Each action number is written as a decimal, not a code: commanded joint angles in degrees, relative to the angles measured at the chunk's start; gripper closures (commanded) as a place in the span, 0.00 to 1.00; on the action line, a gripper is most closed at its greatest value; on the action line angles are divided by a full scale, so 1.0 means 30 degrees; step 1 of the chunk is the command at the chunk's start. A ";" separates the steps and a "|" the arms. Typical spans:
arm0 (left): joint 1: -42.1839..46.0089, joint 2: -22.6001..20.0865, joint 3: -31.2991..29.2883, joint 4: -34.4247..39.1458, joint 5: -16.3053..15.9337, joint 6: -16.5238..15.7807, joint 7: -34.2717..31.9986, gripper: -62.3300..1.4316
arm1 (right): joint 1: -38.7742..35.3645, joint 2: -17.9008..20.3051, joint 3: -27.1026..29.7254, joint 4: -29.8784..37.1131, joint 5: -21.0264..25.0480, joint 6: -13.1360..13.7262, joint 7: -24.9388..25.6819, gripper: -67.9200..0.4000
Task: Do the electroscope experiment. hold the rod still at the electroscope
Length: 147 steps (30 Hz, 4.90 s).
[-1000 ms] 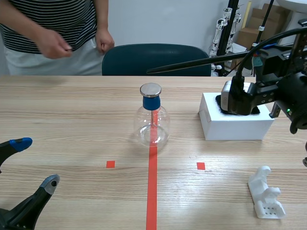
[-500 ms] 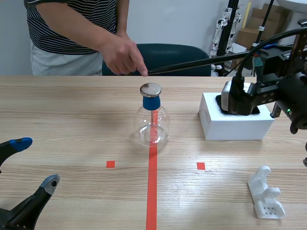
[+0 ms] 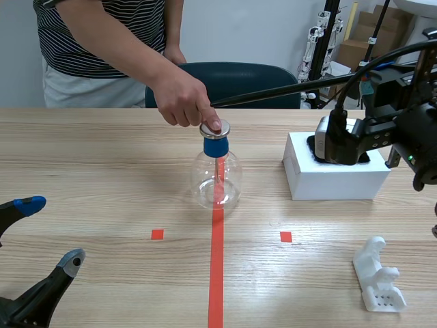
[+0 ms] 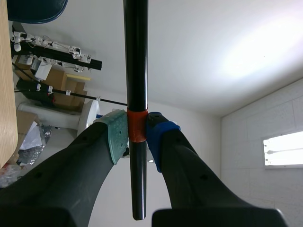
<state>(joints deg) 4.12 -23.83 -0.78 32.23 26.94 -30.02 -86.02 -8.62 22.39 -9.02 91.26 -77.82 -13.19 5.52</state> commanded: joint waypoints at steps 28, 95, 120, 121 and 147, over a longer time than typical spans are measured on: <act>-0.0007 -0.0109 -0.0066 0.0255 -0.0248 0.0102 -0.0976 0.00 | 0.0226 0.0321 0.0270 0.0328 -0.0379 -0.0299 -0.0146 0.92; -0.0007 -0.0109 -0.0066 0.0255 -0.0248 0.0102 -0.0976 0.00 | -0.5275 -0.0794 0.2251 0.3606 -0.0350 -0.3322 0.0204 0.92; -0.0007 -0.0109 -0.0066 0.0255 -0.0240 0.0102 -0.0976 0.00 | -1.8921 -0.5195 0.2259 0.7380 0.5355 -0.8306 0.4779 0.92; -0.0007 -0.0109 -0.0066 0.0255 -0.0240 0.0102 -0.0976 0.00 | -1.8921 -0.5195 0.2200 0.7380 0.5435 -0.8284 0.4787 0.92; -0.0007 -0.0109 -0.0066 0.0255 -0.0240 0.0102 -0.0976 0.00 | -1.8921 -0.5195 0.1872 0.7380 0.5668 -0.8167 0.4707 0.92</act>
<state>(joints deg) 4.12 -23.83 -0.78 32.23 26.94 -30.02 -86.02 -65.58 6.22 -3.51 112.97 -61.06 -36.86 19.46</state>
